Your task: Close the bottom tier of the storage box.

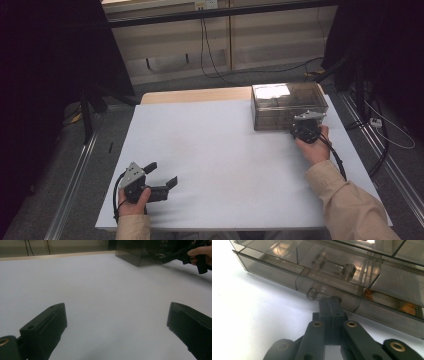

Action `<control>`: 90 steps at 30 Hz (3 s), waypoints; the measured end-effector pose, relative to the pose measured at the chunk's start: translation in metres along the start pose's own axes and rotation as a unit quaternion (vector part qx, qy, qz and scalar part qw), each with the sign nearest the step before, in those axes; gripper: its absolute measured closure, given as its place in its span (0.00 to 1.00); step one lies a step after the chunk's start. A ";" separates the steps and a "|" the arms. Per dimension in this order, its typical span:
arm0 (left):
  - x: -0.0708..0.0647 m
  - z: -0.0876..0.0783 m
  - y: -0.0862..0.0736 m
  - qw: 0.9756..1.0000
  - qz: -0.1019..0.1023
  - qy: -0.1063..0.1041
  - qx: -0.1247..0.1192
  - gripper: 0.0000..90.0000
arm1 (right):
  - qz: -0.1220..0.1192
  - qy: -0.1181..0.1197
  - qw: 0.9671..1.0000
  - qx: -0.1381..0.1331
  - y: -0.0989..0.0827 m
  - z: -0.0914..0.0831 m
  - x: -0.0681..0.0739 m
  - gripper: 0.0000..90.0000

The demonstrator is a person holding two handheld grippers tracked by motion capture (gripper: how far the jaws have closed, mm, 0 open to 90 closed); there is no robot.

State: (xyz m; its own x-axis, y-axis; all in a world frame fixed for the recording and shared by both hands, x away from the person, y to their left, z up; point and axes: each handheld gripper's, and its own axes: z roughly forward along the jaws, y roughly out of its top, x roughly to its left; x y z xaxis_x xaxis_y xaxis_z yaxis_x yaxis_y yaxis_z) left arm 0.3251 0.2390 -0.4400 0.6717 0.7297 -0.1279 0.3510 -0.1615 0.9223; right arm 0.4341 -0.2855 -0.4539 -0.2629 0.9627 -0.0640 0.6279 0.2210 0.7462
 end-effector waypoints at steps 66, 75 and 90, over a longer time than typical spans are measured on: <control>0.001 -0.001 -0.001 1.000 -0.002 0.001 0.002 0.03 | 0.007 -0.011 1.000 -0.016 0.002 0.007 0.000 1.00; 0.000 0.000 -0.001 1.000 -0.001 0.001 0.002 0.03 | 0.006 -0.011 1.000 -0.018 0.003 0.007 0.000 1.00; 0.001 0.000 0.000 1.000 -0.001 0.000 0.001 0.03 | 0.006 -0.014 1.000 -0.019 0.003 0.007 0.001 1.00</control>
State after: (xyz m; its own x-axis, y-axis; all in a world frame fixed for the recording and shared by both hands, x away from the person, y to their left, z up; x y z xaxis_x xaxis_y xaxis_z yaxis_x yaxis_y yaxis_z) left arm 0.3257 0.2396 -0.4405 0.6717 0.7295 -0.1291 0.3532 -0.1622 0.9214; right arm 0.4411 -0.2832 -0.4566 -0.2349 0.9694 -0.0719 0.6022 0.2031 0.7721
